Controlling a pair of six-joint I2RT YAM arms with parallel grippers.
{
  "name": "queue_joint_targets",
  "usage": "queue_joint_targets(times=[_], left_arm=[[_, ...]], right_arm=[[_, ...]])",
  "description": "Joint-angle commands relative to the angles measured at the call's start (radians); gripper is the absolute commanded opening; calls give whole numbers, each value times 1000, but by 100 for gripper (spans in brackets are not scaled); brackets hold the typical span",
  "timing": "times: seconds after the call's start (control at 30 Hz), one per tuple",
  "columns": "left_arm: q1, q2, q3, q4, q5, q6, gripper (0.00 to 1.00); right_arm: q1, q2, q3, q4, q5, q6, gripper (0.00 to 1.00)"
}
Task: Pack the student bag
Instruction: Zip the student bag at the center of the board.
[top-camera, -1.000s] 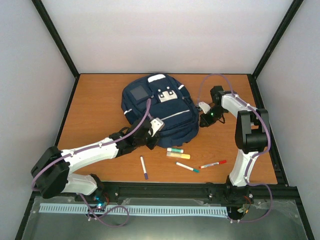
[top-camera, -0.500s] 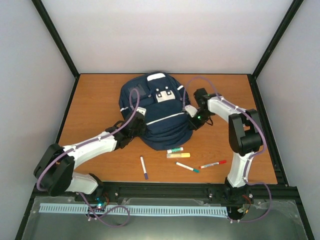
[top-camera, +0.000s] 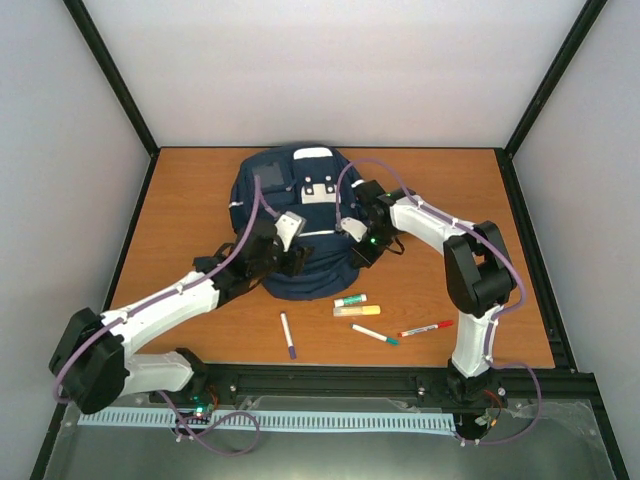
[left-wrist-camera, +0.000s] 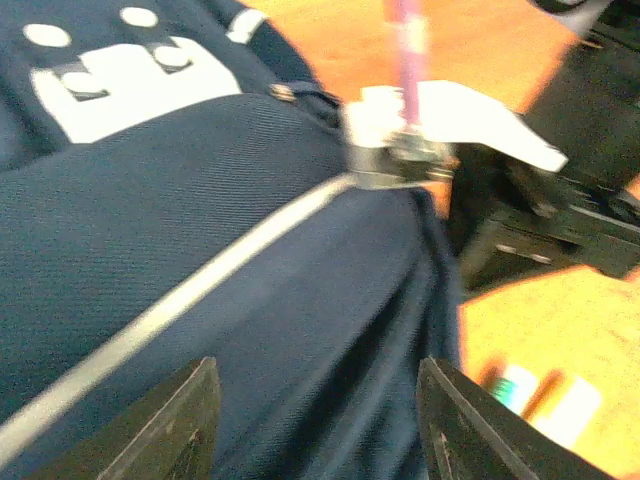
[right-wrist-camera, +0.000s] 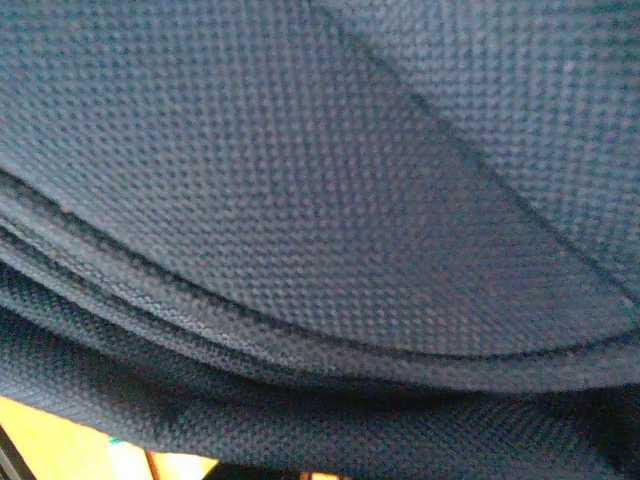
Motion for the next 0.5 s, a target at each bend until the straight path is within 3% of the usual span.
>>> queue_joint_targets(times=[0.0, 0.47], left_arm=[[-74, 67, 84, -61, 137, 81, 56], [-155, 236, 165, -116, 84, 156, 50]], right_arm=[[1, 18, 28, 53, -81, -3, 3], [-3, 17, -10, 61, -114, -9, 3]])
